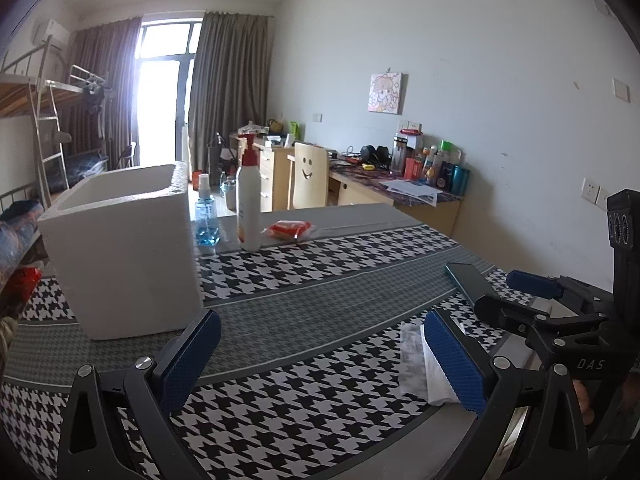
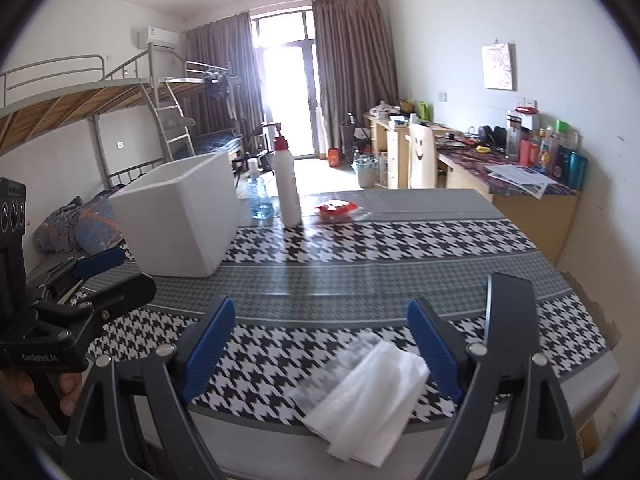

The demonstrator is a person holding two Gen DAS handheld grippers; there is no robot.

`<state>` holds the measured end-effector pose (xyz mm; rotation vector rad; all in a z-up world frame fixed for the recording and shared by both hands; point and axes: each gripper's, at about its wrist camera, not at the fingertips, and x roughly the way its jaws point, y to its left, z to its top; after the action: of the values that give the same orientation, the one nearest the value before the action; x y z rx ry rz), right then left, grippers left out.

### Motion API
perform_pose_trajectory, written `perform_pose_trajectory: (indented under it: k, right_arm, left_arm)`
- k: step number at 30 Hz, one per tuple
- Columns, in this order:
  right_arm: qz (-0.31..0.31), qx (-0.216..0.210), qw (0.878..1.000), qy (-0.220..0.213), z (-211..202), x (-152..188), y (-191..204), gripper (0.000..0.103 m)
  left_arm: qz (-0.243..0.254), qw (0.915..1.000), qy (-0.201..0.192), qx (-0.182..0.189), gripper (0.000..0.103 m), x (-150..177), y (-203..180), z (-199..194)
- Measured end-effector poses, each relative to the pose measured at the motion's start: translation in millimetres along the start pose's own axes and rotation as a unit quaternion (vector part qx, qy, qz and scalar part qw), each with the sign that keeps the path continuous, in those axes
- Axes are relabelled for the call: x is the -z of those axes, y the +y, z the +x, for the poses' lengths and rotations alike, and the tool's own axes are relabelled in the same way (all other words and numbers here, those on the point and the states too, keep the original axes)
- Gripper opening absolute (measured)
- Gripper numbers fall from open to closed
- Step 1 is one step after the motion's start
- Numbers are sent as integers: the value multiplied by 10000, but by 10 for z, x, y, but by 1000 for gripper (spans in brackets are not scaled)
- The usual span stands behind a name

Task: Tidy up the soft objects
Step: 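Move both tools away from the box toward the white tissues and plastic bag, then close the right tool on the white tissue pile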

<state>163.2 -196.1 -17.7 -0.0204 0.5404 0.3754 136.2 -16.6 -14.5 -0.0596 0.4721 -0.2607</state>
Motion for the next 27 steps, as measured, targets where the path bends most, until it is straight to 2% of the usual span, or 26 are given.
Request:
perform_pose_trajectory:
  k: [16, 27]
  right_arm:
    - [276, 282, 9986, 357, 20, 298, -220, 91]
    - [219, 397, 9969, 638, 60, 473, -251, 90]
  left_arm:
    - [157, 9986, 404, 319, 102, 128, -187, 245]
    - [179, 9962, 608, 604, 102, 209, -268, 415]
